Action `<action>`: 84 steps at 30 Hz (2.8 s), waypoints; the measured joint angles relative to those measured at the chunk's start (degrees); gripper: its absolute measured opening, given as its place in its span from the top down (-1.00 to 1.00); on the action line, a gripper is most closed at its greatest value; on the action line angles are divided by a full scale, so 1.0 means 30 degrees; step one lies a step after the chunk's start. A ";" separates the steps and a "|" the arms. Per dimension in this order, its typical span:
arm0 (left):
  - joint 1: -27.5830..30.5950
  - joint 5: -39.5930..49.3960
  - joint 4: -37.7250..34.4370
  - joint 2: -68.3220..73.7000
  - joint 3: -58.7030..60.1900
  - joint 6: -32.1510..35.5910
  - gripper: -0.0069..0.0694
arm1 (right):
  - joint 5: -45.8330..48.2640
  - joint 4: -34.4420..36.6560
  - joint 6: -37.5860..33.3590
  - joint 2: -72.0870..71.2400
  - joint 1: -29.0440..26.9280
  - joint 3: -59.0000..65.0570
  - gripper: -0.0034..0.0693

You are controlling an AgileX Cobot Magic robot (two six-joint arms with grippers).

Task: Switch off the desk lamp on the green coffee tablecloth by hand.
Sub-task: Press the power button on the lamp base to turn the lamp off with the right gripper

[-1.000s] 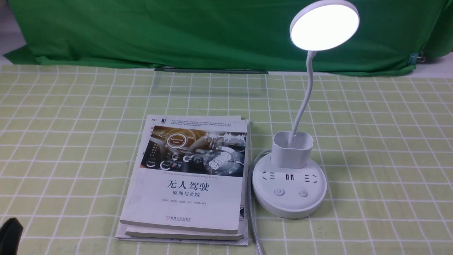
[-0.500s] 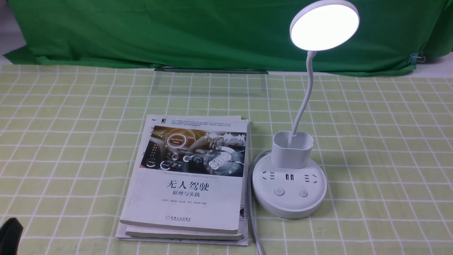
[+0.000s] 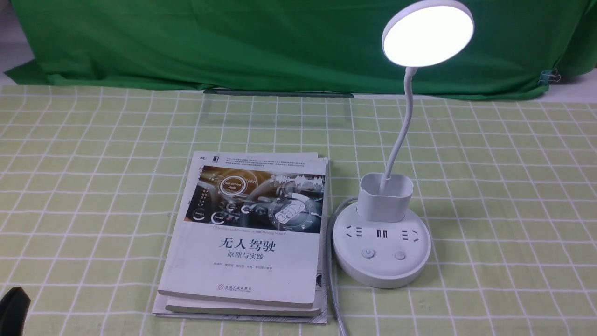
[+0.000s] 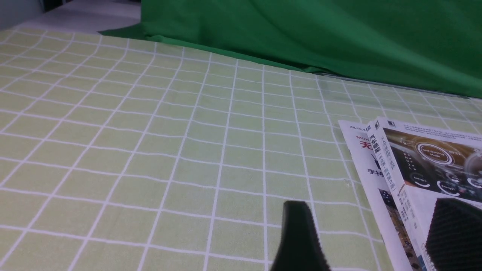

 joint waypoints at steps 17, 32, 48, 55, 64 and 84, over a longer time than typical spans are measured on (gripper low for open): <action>0.0000 0.0000 0.0000 0.0000 0.0000 0.0000 -0.26 | 1.2740 0.0036 -0.7811 0.9669 0.3715 -1.0782 0.76; 0.0000 0.0000 0.0000 0.0000 0.0000 0.0000 -0.26 | 1.6951 -0.0535 -1.0290 2.6107 0.7688 -1.8383 0.77; 0.0000 0.0000 0.0000 0.0000 0.0000 0.0000 -0.26 | 1.5535 -0.0100 -1.1044 3.3243 0.8791 -2.2596 0.78; 0.0000 0.0000 0.0000 0.0000 0.0000 0.0000 -0.26 | 1.5492 0.0064 -1.1163 3.4270 0.8887 -2.3469 0.78; 0.0000 0.0000 0.0000 0.0000 0.0000 0.0000 -0.26 | 1.5330 0.0146 -1.1218 3.5351 0.8906 -2.3489 0.78; 0.0000 0.0000 0.0000 0.0000 0.0000 0.0000 -0.26 | 1.5361 0.0145 -1.1429 3.3820 0.8906 -2.3658 0.78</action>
